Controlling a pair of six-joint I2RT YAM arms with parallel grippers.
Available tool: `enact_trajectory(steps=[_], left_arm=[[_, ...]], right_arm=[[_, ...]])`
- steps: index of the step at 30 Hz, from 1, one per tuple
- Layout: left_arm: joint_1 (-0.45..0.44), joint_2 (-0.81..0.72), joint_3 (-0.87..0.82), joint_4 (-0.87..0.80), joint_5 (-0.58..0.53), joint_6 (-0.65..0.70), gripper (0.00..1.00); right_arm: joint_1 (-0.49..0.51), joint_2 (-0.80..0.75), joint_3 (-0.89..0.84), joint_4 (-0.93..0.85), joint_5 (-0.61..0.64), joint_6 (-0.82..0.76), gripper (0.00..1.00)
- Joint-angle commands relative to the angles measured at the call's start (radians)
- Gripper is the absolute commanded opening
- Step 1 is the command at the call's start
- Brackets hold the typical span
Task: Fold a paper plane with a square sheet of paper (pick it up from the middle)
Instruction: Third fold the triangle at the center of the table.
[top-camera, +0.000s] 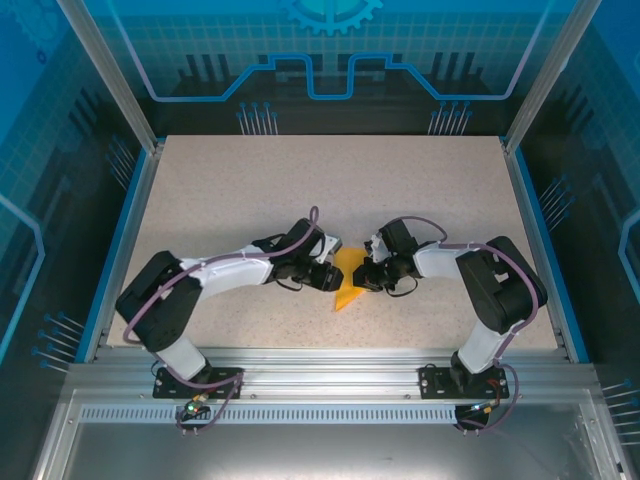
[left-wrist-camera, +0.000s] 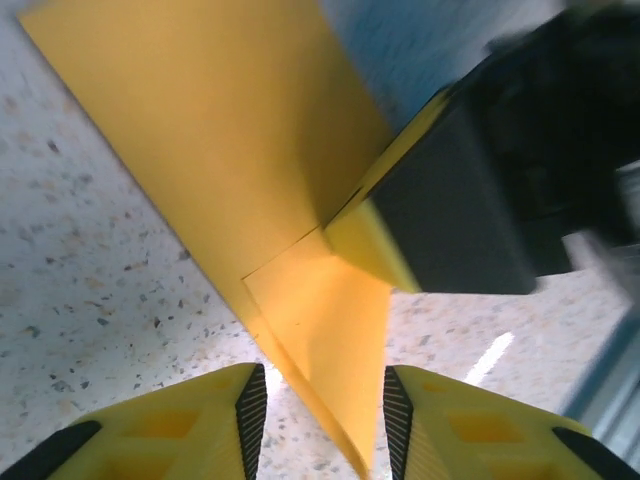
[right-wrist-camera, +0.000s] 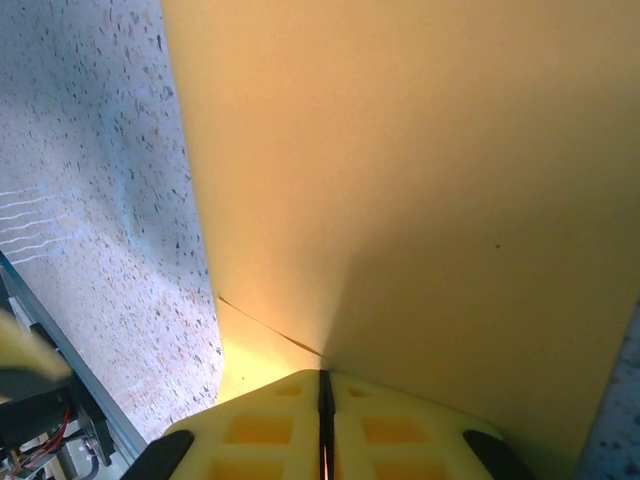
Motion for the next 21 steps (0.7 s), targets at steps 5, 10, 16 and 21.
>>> enact_trajectory(steps=[5, 10, 16, 21], left_arm=[[-0.032, -0.068, -0.032, 0.042, 0.108, -0.148, 0.27], [-0.108, 0.013, 0.000, 0.052, 0.083, -0.199, 0.22], [-0.121, 0.070, -0.027, 0.120, 0.057, -0.256, 0.20], [-0.121, 0.102, -0.031, 0.145, 0.043, -0.265, 0.20]], right_arm=[[0.021, 0.052, -0.009, -0.067, 0.105, -0.018, 0.09], [0.019, 0.065, -0.017, -0.034, 0.083, -0.004, 0.10], [0.010, 0.068, -0.023, -0.001, 0.044, 0.004, 0.10], [0.005, 0.068, -0.022, -0.004, 0.039, -0.001, 0.10]])
